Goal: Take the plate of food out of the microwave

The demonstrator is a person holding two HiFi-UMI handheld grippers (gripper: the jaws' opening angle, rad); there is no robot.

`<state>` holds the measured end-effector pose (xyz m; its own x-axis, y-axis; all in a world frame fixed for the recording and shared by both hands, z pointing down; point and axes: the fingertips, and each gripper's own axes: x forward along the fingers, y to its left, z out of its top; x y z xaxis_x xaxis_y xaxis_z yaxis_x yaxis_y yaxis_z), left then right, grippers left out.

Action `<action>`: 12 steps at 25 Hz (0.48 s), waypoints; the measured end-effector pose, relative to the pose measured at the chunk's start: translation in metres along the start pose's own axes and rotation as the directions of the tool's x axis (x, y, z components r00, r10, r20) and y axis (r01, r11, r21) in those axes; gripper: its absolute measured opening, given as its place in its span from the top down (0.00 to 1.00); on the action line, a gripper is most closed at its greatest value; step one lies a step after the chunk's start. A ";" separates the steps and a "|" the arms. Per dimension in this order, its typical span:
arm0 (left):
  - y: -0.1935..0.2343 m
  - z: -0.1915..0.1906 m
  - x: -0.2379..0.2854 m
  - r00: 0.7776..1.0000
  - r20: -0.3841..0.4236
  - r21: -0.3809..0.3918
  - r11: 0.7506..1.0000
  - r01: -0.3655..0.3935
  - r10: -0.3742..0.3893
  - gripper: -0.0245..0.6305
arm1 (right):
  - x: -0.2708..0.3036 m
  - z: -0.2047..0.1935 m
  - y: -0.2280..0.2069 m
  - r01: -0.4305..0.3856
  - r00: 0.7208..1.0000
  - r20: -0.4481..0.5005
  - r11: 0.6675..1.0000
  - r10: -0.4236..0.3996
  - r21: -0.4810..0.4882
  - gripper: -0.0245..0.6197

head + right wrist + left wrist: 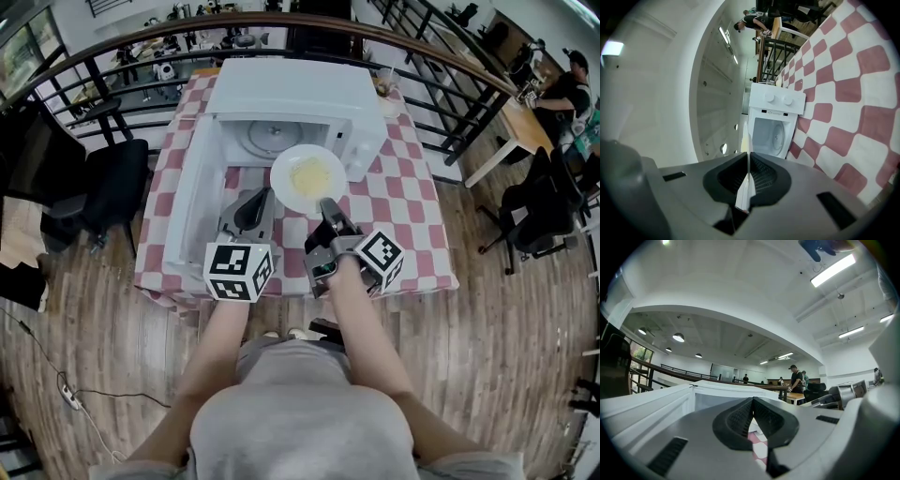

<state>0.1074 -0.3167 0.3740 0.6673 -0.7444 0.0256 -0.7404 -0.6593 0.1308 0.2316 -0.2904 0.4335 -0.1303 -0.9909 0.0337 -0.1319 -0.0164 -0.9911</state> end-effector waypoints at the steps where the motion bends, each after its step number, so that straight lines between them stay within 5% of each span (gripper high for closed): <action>1: -0.001 0.000 -0.001 1.000 0.003 -0.001 1.000 -0.001 0.001 0.96 | -0.002 0.001 0.001 -0.002 1.000 0.006 1.000 0.002 0.003 0.91; 12: -0.010 0.003 -0.002 1.000 0.019 -0.009 1.000 0.001 -0.001 0.96 | -0.010 -0.002 0.012 -0.015 1.000 0.009 1.000 0.015 0.026 0.91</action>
<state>0.1126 -0.3088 0.3694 0.6666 -0.7454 0.0062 -0.7387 -0.6594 0.1397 0.2296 -0.2802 0.4210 -0.1236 -0.9922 0.0178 -0.1040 -0.0049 -0.9946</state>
